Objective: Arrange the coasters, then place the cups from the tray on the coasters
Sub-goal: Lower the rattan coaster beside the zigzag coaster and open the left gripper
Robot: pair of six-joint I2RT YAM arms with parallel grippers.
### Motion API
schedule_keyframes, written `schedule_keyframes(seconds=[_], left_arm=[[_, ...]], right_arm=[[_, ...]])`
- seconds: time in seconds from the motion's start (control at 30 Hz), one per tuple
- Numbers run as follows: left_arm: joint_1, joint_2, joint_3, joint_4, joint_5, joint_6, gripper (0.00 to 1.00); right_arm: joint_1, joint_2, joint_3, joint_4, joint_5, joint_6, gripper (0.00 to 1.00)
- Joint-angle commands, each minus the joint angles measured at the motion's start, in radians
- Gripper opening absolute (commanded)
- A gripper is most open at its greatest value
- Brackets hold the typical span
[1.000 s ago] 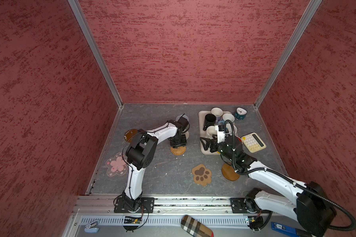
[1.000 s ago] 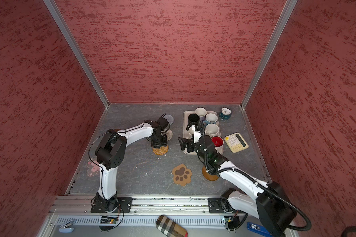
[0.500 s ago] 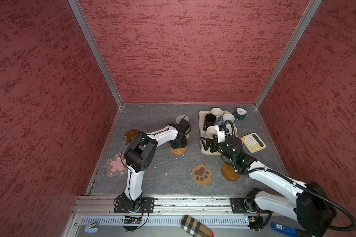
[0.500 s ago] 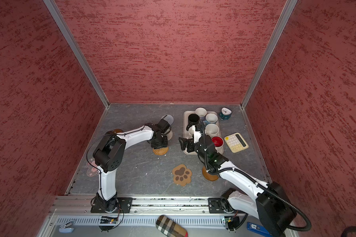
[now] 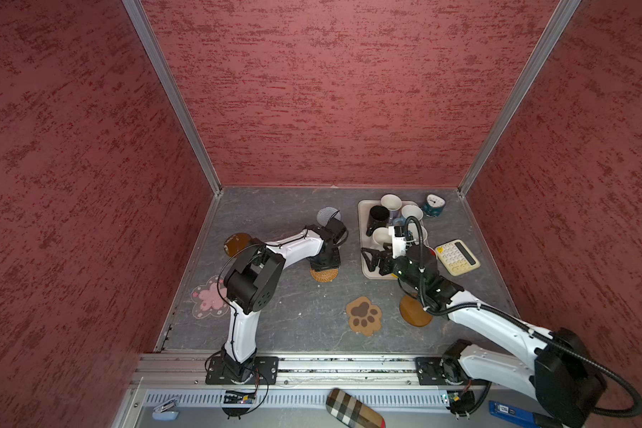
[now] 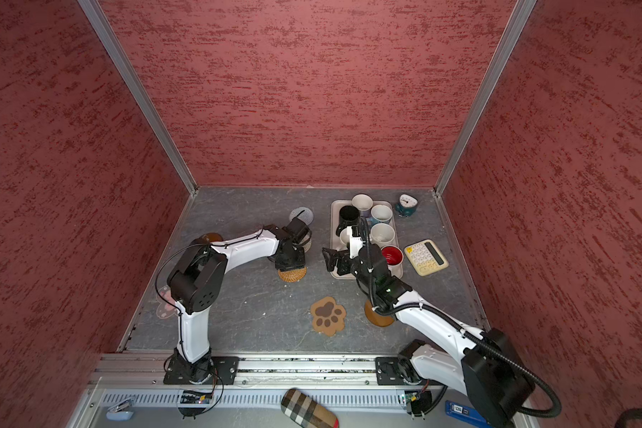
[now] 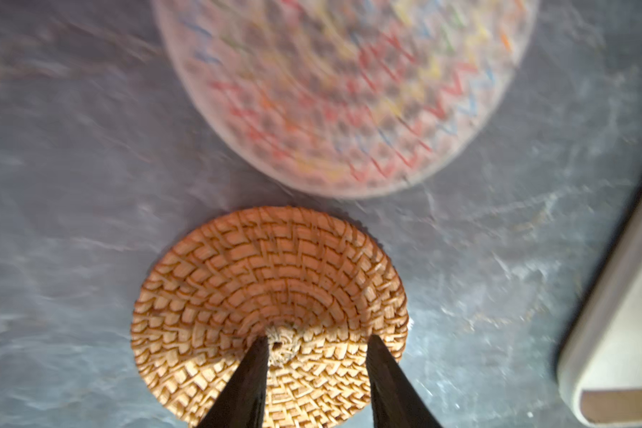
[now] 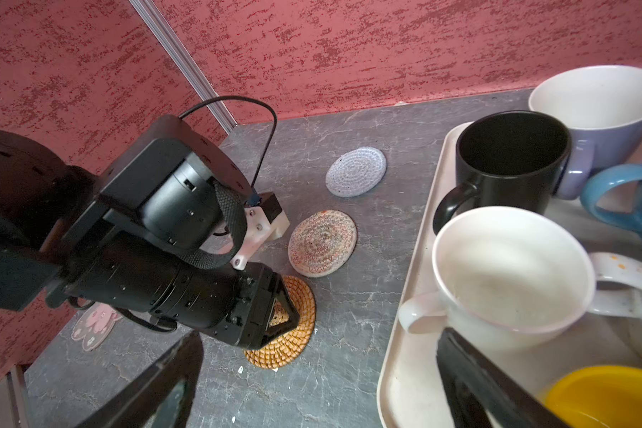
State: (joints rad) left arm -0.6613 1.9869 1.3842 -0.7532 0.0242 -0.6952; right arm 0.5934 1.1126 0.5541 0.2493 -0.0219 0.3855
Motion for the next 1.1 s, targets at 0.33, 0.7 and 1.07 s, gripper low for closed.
schedule_keyframes(seconds=[0.33, 0.7, 1.07], left_arm=[[-0.016, 0.021, -0.038, -0.032, 0.062, -0.018, 0.44], [0.02, -0.044, -0.091, -0.056, 0.031, -0.009, 0.44], [0.022, -0.034, -0.061, -0.06, 0.03, -0.003, 0.49]], right_arm=[[-0.007, -0.02, -0.008, 0.004, -0.005, 0.005, 0.99], [-0.007, -0.016, -0.007, 0.006, -0.009, 0.006, 0.99], [-0.007, -0.011, -0.006, 0.006, -0.01, 0.006, 0.99]])
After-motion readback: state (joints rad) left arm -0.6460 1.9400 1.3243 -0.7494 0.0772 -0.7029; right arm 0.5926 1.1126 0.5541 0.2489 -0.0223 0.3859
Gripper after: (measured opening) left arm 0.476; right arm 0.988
